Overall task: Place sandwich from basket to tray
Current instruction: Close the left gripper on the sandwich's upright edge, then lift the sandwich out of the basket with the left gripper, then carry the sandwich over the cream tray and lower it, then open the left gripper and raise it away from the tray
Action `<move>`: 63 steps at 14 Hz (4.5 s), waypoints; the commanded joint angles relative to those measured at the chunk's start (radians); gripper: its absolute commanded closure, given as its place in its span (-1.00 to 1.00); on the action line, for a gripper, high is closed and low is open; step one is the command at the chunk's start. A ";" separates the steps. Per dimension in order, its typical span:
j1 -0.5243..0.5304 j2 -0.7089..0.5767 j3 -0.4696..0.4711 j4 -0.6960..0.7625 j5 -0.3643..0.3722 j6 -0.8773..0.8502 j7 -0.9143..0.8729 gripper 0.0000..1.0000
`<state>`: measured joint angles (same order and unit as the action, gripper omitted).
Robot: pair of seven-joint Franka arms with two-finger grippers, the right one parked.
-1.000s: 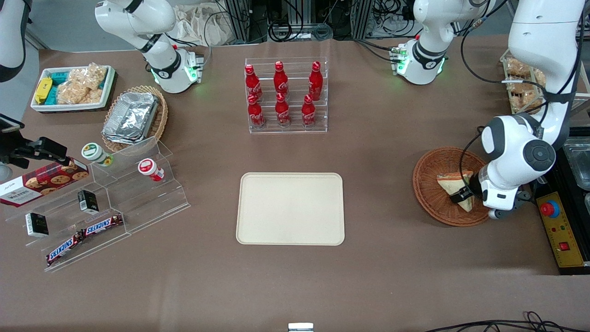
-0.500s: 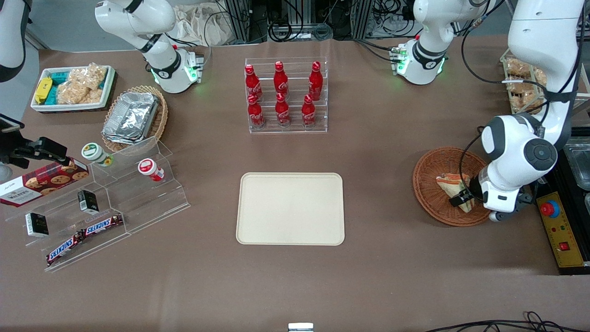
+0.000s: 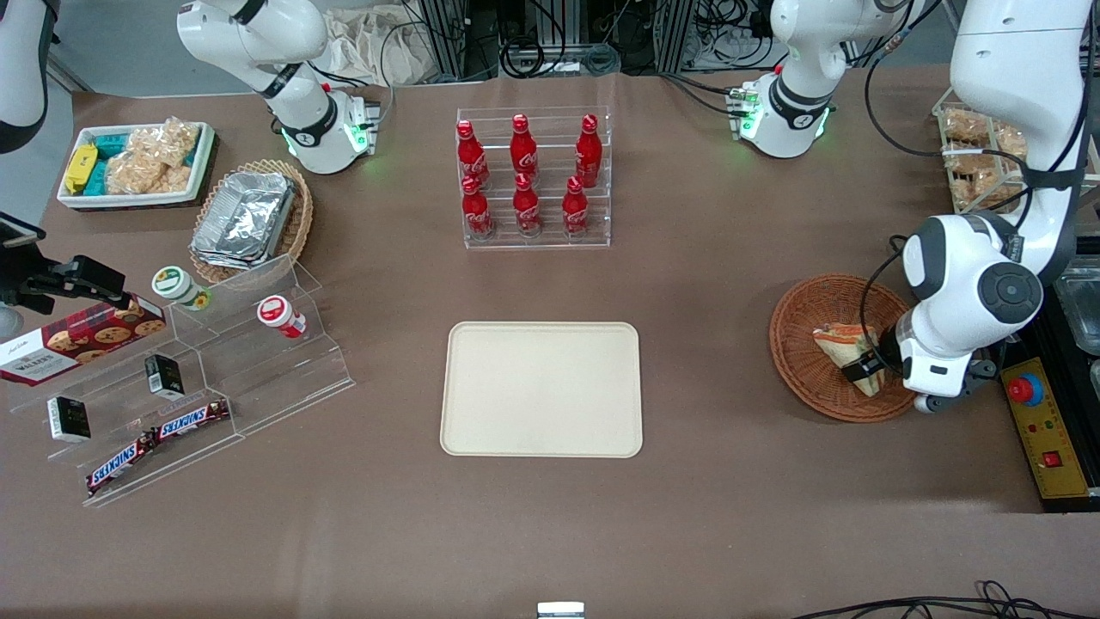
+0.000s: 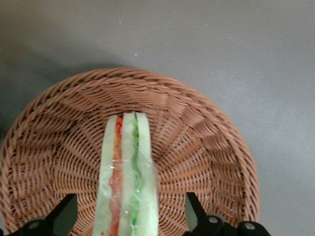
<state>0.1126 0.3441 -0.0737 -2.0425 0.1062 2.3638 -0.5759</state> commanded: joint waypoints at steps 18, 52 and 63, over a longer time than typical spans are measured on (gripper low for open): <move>-0.027 -0.004 -0.087 0.340 0.006 -0.542 -0.015 1.00; -0.419 0.495 -0.273 0.673 0.020 -0.129 -0.018 -0.99; -0.266 0.173 -0.273 0.683 0.015 -0.433 0.016 -0.99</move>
<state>-0.2120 0.6233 -0.3462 -1.3282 0.1147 2.0374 -0.6008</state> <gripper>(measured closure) 0.004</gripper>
